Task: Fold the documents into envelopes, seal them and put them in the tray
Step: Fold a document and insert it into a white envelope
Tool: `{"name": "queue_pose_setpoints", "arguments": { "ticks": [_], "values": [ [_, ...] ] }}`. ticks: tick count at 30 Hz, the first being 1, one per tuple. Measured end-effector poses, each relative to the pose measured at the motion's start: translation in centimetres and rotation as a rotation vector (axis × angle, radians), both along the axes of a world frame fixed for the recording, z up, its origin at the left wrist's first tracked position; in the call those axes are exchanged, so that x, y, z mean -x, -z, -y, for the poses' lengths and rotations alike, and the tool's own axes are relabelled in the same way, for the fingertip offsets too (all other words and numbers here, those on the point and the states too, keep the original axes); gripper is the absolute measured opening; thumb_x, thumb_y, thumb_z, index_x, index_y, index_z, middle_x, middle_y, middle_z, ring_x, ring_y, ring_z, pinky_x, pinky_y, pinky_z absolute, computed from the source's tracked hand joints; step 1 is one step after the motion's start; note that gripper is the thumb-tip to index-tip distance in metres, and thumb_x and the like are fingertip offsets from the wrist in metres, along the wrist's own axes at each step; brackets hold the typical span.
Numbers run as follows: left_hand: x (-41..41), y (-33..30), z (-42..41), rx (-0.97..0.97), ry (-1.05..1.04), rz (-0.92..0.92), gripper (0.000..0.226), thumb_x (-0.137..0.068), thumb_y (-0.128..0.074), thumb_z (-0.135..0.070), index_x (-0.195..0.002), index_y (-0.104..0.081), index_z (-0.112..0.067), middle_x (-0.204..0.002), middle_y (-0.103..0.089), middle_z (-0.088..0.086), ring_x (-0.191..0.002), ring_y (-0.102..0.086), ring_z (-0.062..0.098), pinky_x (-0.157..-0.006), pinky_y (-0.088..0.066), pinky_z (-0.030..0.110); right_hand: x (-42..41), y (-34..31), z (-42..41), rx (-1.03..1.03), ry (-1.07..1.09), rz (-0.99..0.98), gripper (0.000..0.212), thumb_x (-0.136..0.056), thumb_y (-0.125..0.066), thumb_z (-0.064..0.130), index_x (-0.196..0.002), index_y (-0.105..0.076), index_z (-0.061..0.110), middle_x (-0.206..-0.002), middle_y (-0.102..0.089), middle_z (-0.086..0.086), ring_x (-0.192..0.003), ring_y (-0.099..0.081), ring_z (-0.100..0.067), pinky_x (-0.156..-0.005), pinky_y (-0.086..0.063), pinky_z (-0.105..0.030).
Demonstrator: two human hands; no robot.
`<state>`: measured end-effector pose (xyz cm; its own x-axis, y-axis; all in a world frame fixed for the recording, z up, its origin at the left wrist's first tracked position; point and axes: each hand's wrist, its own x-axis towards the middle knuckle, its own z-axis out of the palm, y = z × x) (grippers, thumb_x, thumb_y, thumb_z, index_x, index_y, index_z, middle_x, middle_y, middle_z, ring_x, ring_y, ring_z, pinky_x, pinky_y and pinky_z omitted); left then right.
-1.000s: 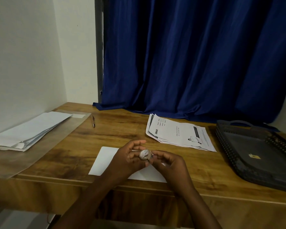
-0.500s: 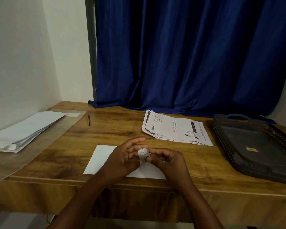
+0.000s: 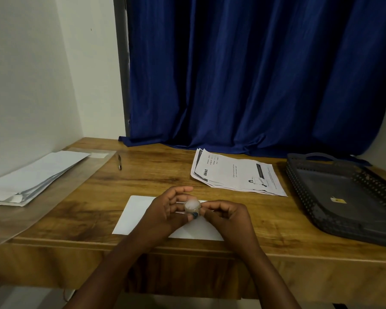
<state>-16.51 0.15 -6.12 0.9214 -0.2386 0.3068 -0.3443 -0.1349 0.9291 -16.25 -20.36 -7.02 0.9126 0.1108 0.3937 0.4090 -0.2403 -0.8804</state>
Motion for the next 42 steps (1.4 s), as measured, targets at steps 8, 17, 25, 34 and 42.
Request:
{"name": "queue_pose_setpoints", "arguments": {
  "ticks": [8,17,25,34,42],
  "values": [
    [-0.1,0.1,0.0,0.022,-0.013,0.003,0.066,-0.076,-0.082,-0.007,-0.134,-0.056,-0.023,-0.120,-0.070,0.005,-0.111,-0.069,0.025,-0.095,-0.057,0.036,0.1,0.1,0.0,-0.039,0.006,0.014,0.018,-0.082,-0.081,0.012,-0.096,-0.082,0.022,-0.093,-0.079,0.006,-0.088,-0.074,-0.014,-0.084,-0.060,-0.045],
    [0.0,-0.1,0.2,0.005,-0.013,-0.006,0.074,-0.068,-0.087,-0.020,-0.134,-0.055,-0.025,-0.118,-0.071,0.003,-0.109,-0.070,0.024,-0.096,-0.058,0.042,0.6,0.0,-0.1,0.053,0.075,0.110,0.022,-0.084,-0.078,0.006,-0.085,-0.080,0.027,-0.088,-0.076,0.014,-0.082,-0.072,-0.008,-0.075,-0.061,-0.034],
    [0.3,0.1,0.6,-0.036,-0.072,0.042,0.070,-0.064,-0.092,-0.032,-0.126,-0.060,-0.032,-0.102,-0.067,-0.002,-0.099,-0.073,0.023,-0.087,-0.061,0.037,0.9,0.1,-0.2,0.095,0.073,0.125,0.018,-0.082,-0.078,0.006,-0.084,-0.079,0.024,-0.088,-0.074,0.011,-0.080,-0.072,-0.013,-0.072,-0.061,-0.036],
    [-0.1,0.1,0.2,0.032,-0.052,0.006,0.066,-0.071,-0.077,-0.010,-0.130,-0.055,-0.027,-0.113,-0.072,0.001,-0.106,-0.071,0.025,-0.088,-0.060,0.033,1.1,-0.3,-0.2,0.050,0.082,0.022,0.015,-0.085,-0.076,0.009,-0.084,-0.077,0.024,-0.081,-0.075,0.009,-0.071,-0.070,-0.015,-0.069,-0.060,-0.041],
    [-0.4,0.1,-0.1,0.079,-0.034,-0.026,0.063,-0.078,-0.079,-0.004,-0.132,-0.053,-0.025,-0.118,-0.073,0.002,-0.109,-0.071,0.022,-0.093,-0.059,0.038,1.1,-0.6,-0.1,-0.002,0.078,-0.012,0.016,-0.088,-0.073,0.008,-0.083,-0.075,0.023,-0.076,-0.075,0.000,-0.071,-0.071,-0.025,-0.069,-0.059,-0.041]
  ]
}}
